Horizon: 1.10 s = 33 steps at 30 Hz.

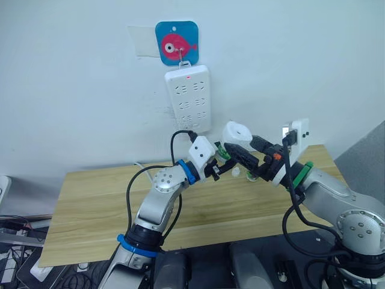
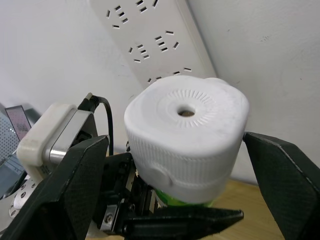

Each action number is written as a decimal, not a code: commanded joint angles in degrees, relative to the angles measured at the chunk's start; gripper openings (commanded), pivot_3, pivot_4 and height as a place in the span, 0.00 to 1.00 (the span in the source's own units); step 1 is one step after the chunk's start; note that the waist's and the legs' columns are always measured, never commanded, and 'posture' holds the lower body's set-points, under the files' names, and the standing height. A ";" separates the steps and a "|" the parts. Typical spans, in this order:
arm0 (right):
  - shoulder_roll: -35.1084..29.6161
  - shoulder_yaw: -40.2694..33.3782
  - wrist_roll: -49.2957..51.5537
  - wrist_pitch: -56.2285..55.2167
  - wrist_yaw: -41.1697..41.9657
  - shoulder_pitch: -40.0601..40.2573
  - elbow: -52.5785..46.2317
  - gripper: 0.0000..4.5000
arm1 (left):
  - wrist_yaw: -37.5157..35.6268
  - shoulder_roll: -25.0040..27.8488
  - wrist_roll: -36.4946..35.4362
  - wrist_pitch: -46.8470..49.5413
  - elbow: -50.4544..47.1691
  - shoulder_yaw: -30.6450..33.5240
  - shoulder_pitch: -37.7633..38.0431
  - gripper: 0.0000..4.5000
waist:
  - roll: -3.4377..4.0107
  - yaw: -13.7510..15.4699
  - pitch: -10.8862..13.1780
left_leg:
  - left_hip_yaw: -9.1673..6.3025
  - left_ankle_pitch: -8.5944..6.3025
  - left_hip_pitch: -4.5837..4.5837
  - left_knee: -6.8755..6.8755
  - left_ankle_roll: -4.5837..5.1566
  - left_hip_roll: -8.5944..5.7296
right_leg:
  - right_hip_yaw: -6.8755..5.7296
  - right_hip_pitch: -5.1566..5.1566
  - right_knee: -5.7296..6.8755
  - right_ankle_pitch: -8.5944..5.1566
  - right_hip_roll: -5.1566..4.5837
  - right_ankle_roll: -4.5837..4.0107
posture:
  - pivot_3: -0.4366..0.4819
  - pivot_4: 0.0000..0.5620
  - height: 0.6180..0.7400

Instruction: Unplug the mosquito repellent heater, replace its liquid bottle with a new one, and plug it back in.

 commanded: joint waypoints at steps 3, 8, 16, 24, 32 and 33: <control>0.39 2.34 1.13 -1.36 1.02 -2.11 -1.28 1.00 | 0.15 0.27 0.33 -2.40 -1.74 -1.50 -0.64 0.50 | 0.00 -0.13 0.00 | 0.01 0.00 0.00 0.00 0.00 0.00 | 0.01 0.00 0.00 0.00 0.00 0.00 | 0.21 0.34 1.00; 1.59 4.69 -1.91 -2.32 1.12 -2.98 0.35 1.00 | 1.62 -0.61 -0.04 -2.31 -2.30 -1.56 -0.57 0.50 | 0.00 -0.29 0.00 | -0.01 0.00 -0.01 0.00 0.00 0.00 | 0.00 0.00 -0.01 0.00 0.00 0.00 | 0.25 0.34 1.00; 1.67 6.92 -8.02 -6.19 6.24 0.02 1.68 0.96 | 1.40 -1.99 -4.45 0.08 -5.33 -0.97 1.00 0.50 | 0.01 -0.32 0.00 | -0.01 0.00 0.00 -0.01 0.00 0.00 | 0.01 0.00 -0.02 0.00 -0.01 0.00 | 0.26 0.34 1.00; 2.28 7.46 -11.72 -9.47 9.74 2.26 2.53 0.66 | 1.29 -1.57 -4.56 0.52 -5.61 -1.36 1.31 0.50 | 0.02 -0.38 -0.01 | 0.00 0.00 0.02 0.00 0.00 0.00 | 0.02 0.00 -0.01 0.00 0.02 0.00 | 0.25 0.33 1.00; 2.46 7.56 -12.53 -9.10 11.13 1.52 2.89 0.66 | 0.87 -1.50 -5.43 0.80 -5.80 -1.46 1.45 0.50 | 0.02 -0.38 -0.02 | -0.01 0.00 0.01 0.00 0.00 -0.01 | 0.02 0.00 -0.01 0.00 0.02 0.00 | 0.25 0.33 1.00; 2.35 7.69 -12.60 -9.13 11.63 1.48 2.97 0.66 | 0.76 -1.50 -5.64 0.90 -5.90 -1.44 1.46 0.50 | 0.02 -0.38 -0.02 | -0.01 0.00 0.02 0.00 0.00 0.00 | 0.02 0.00 -0.01 0.00 0.02 0.00 | 0.25 0.33 1.00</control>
